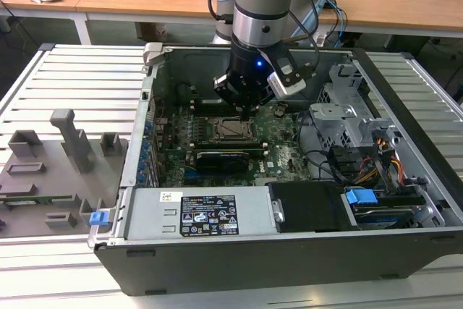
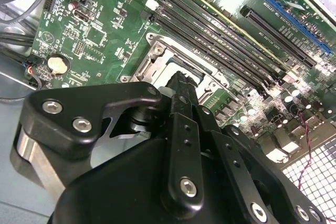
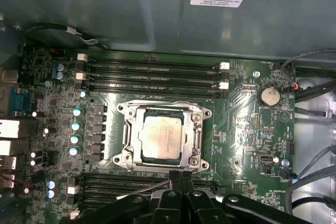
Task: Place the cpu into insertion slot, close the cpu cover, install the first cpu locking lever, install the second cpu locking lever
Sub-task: 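Install the second cpu locking lever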
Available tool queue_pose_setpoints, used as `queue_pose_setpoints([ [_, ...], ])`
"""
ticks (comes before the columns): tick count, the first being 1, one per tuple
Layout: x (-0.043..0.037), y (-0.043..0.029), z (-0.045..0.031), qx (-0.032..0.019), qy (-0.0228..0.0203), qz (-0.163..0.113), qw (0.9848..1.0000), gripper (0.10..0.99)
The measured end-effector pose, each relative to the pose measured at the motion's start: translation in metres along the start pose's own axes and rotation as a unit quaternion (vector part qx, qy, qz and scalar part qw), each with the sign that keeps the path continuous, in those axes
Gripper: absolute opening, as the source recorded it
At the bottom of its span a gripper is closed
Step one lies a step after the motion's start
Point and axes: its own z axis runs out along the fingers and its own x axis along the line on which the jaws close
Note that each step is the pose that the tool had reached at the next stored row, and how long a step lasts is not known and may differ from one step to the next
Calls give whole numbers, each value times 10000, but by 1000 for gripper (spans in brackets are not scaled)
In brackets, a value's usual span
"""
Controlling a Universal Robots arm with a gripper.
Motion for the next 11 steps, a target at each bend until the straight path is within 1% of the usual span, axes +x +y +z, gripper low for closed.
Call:
queue_pose_setpoints([
  [11, 1, -11, 0, 0, 0, 0, 10000, 106],
])
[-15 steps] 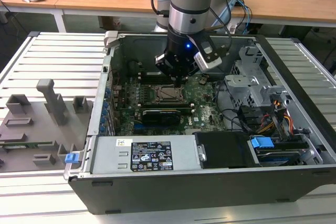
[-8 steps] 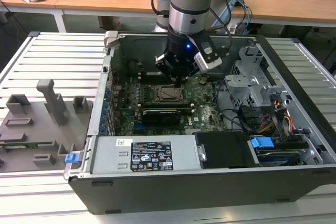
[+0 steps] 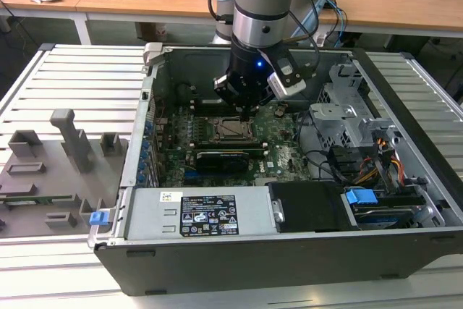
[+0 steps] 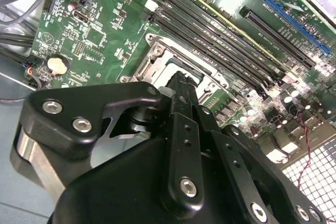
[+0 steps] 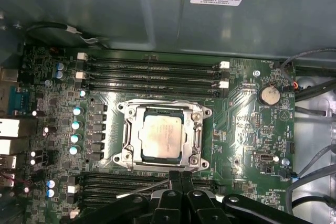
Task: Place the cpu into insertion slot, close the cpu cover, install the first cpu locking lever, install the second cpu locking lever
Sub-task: 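Install the second cpu locking lever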
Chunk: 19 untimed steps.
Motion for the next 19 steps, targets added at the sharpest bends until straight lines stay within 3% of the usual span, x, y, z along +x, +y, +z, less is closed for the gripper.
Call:
queue_pose_setpoints([
  [7, 1, -19, -2, 1, 0, 0, 10000, 106],
  [12, 4, -82, 0, -17, -1, 0, 10000, 106],
  [15, 7, -104, 79, -40, 27, -85, 10000, 106],
  [19, 57, -126, 91, -43, 28, -92, 9999, 106],
])
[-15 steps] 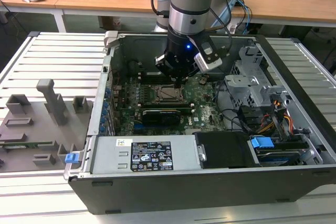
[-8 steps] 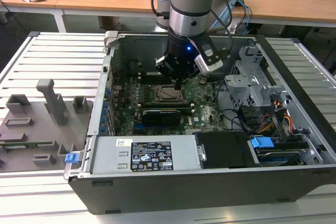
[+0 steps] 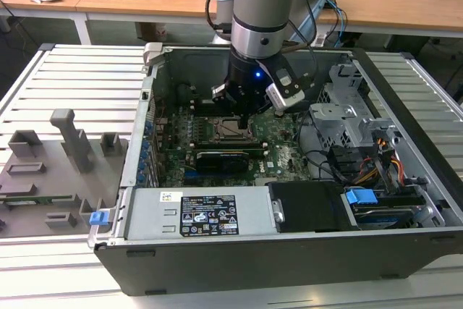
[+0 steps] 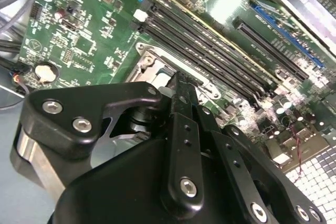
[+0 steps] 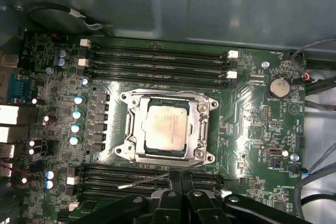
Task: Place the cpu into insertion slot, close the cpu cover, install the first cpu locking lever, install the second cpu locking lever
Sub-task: 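Install the second cpu locking lever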
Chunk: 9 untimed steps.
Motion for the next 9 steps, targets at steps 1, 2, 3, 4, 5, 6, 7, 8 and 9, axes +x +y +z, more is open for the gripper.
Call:
queue_pose_setpoints([
  [1, 35, -13, 1, -1, 0, 0, 10000, 106],
  [2, 65, -29, 5, -13, -1, 0, 10000, 106],
  [3, 86, -36, 14, -28, -2, 0, 10000, 106],
  [4, 107, -37, 21, -34, -3, 1, 10000, 106],
  [5, 124, -48, 22, -42, -3, 1, 10000, 106],
  [6, 138, -58, 25, -55, -4, 1, 10000, 106],
  [7, 156, -65, 30, -69, -5, 1, 10000, 106],
  [8, 172, -69, 35, -81, -6, 1, 10000, 106],
  [9, 191, -69, 40, -95, -7, 1, 10000, 106],
])
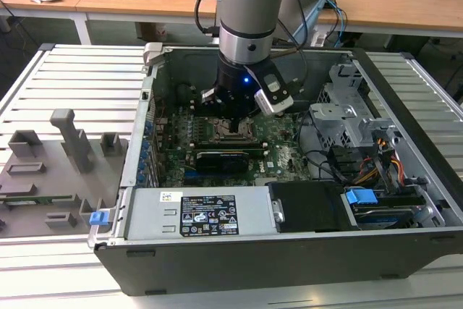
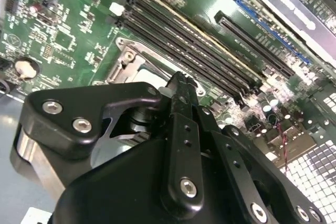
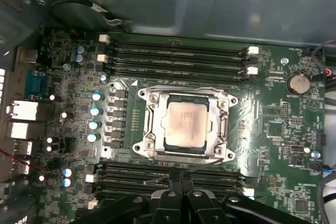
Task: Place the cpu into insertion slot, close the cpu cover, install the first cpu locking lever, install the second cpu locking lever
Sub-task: 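Install the second cpu locking lever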
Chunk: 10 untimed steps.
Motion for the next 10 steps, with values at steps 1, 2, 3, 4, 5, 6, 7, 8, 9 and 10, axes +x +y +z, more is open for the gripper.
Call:
queue_pose_setpoints([
  [1, 29, 1, 5, -14, -1, 0, 10000, 106],
  [2, 64, 3, 8, -39, -3, -1, 10000, 106],
  [3, 102, 5, 11, -66, -4, -1, 10000, 106],
  [4, 129, 6, 17, -85, -6, 0, 10000, 106],
  [5, 147, 7, 27, -96, -8, 0, 10000, 106],
  [6, 163, 7, 45, -103, -8, 0, 9999, 106],
  [7, 169, 5, 62, -105, -8, 0, 9999, 106],
  [8, 191, -4, 142, -120, -8, -1, 9999, 106],
  [9, 212, -24, 150, -211, -15, -1, 9998, 106],
  [10, 222, -62, 148, -275, -20, -1, 9996, 106],
])
